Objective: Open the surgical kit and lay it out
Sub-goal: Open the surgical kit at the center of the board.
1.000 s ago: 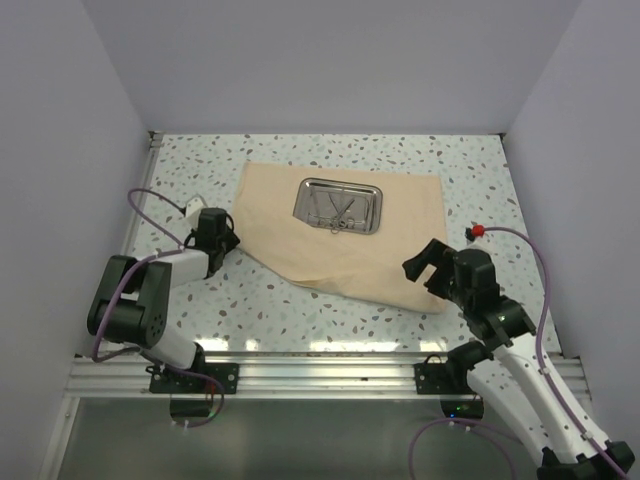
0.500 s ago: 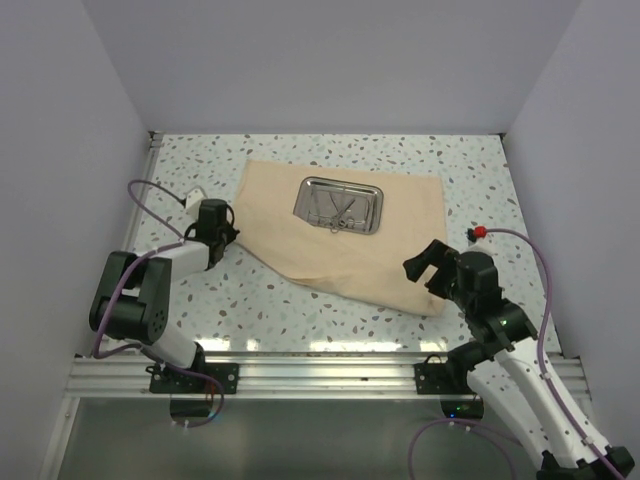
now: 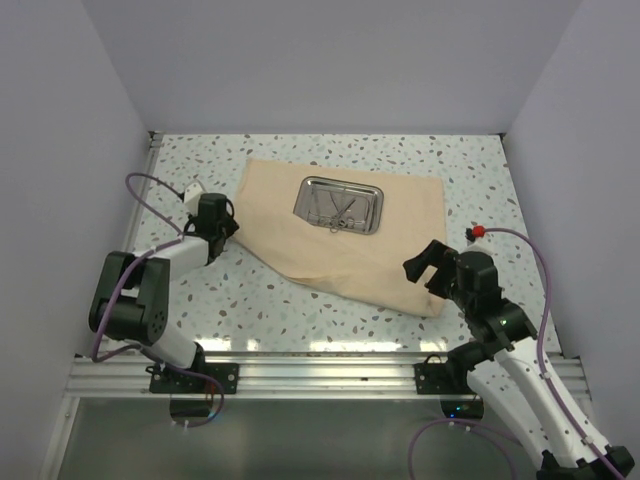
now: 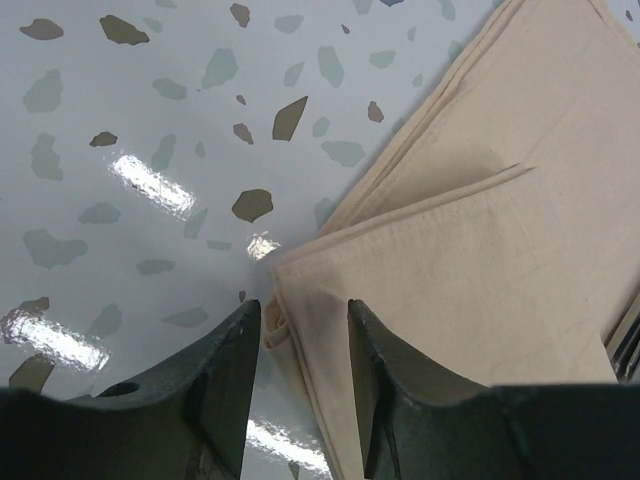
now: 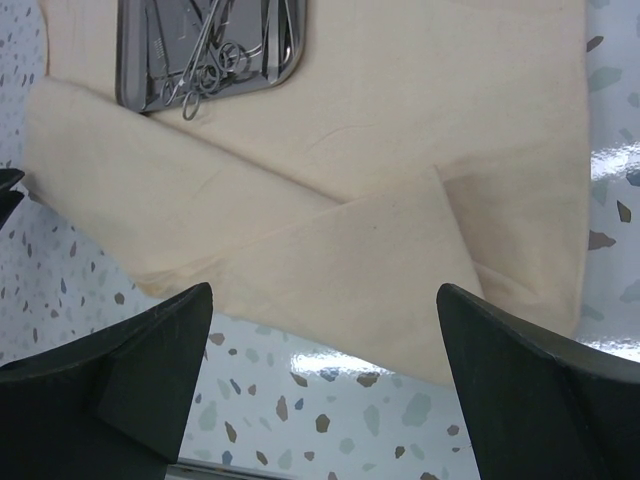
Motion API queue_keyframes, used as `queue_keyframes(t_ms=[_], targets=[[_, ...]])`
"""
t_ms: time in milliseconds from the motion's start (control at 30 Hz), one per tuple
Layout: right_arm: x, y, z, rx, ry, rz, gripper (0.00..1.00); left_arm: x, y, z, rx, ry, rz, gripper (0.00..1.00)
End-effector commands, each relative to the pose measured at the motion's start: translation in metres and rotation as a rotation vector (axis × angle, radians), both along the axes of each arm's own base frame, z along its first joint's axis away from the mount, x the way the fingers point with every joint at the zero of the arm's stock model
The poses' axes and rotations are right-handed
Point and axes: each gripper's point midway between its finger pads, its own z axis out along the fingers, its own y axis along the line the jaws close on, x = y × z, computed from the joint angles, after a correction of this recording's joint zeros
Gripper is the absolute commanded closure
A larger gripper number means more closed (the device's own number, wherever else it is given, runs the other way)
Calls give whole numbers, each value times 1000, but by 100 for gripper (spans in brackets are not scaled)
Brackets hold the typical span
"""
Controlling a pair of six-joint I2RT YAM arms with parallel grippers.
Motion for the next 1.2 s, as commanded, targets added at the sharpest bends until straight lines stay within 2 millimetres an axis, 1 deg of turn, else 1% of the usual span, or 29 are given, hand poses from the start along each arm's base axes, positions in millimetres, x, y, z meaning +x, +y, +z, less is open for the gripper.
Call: queue_keyframes(t_ms=[0, 100, 267, 500, 567, 600, 633, 667, 700, 733, 900, 1033, 1067, 1133, 1167], targets=[[4, 2, 10, -4, -36, 20, 2, 14, 8, 8, 20, -28, 37, 55], [4, 1, 11, -11, -39, 18, 1, 17, 10, 6, 27, -25, 47, 55], [6, 1, 10, -16, -33, 15, 2, 22, 13, 1, 32, -26, 61, 60], [10, -1, 16, -26, -41, 3, 2, 35, 18, -1, 36, -30, 77, 65], [11, -2, 17, -30, -42, -3, 2, 40, 17, 1, 35, -40, 75, 69], [11, -3, 17, -34, -42, -6, 2, 42, 18, 0, 35, -39, 74, 72], [11, -2, 17, -34, -43, -4, 2, 43, 18, 0, 35, -38, 73, 80], [12, -3, 19, -34, -45, -5, 2, 46, 18, 0, 35, -39, 73, 84], [13, -3, 18, -37, -44, -6, 2, 47, 18, 0, 34, -38, 70, 94], [13, -3, 18, -38, -44, -7, 1, 48, 18, 0, 34, -40, 66, 99], [15, -2, 18, -41, -37, -5, 1, 54, 15, 1, 32, -51, 49, 100], [16, 1, 17, -35, -33, 7, 2, 55, 11, 10, 39, -72, 4, 100], [17, 1, 17, -35, -35, 5, 2, 55, 11, 23, 39, -96, -1, 100], [19, 1, 19, -35, -43, 4, 2, 49, 11, 34, 49, -112, -14, 100], [19, 2, 19, -38, -40, 8, 2, 45, 12, 53, 49, -144, -16, 100]])
